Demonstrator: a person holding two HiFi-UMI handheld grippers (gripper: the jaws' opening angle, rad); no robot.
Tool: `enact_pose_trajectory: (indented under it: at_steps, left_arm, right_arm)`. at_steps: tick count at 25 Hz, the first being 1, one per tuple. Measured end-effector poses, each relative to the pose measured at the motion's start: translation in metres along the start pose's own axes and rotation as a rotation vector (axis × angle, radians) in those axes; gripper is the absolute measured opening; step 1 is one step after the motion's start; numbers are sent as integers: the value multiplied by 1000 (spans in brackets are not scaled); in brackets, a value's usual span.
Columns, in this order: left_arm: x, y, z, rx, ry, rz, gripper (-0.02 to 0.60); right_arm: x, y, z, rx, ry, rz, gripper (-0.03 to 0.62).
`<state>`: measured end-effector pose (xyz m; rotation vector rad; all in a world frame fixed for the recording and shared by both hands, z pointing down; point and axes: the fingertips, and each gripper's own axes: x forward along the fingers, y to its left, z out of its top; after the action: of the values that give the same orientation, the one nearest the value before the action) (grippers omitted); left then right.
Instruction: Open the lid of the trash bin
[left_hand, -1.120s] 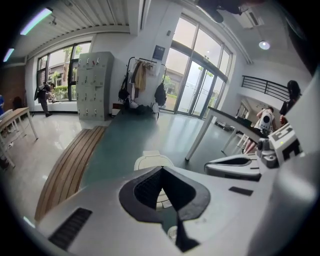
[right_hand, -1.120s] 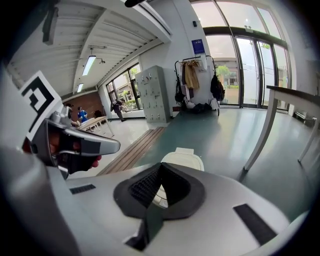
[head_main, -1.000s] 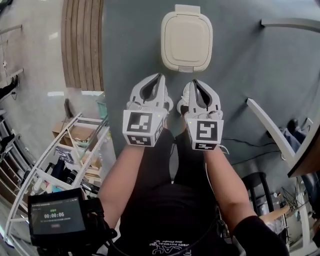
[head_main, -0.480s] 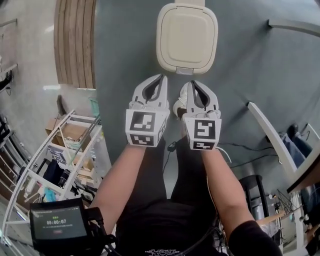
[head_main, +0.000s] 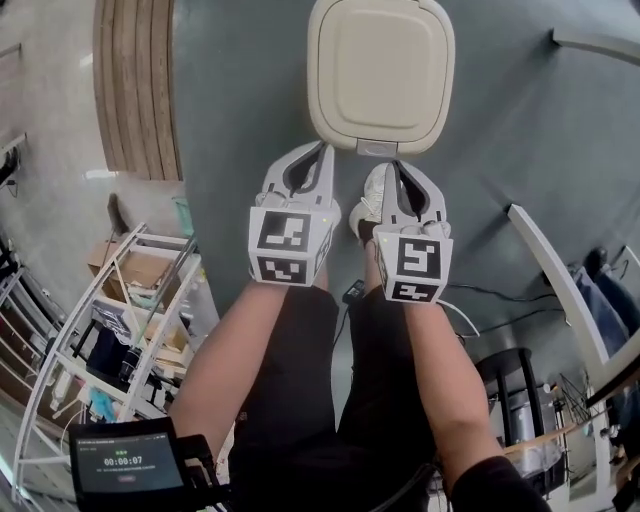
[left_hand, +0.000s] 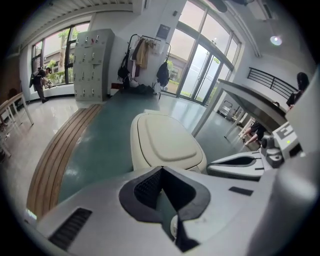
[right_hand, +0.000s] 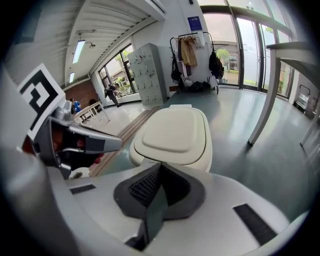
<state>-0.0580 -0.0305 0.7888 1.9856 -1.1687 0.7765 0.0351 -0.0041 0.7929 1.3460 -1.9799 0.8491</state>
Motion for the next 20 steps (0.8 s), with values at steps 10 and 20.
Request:
enact_pose_trajectory:
  at_steps: [10,20]
  left_arm:
    - [18,10,-31,36,63,8,0]
    - [22,1,-47,28,93,-10,0]
  right_arm:
    - [34,5,-16,12,71,-14,5]
    - [37,5,-22,-46,116,-39,5]
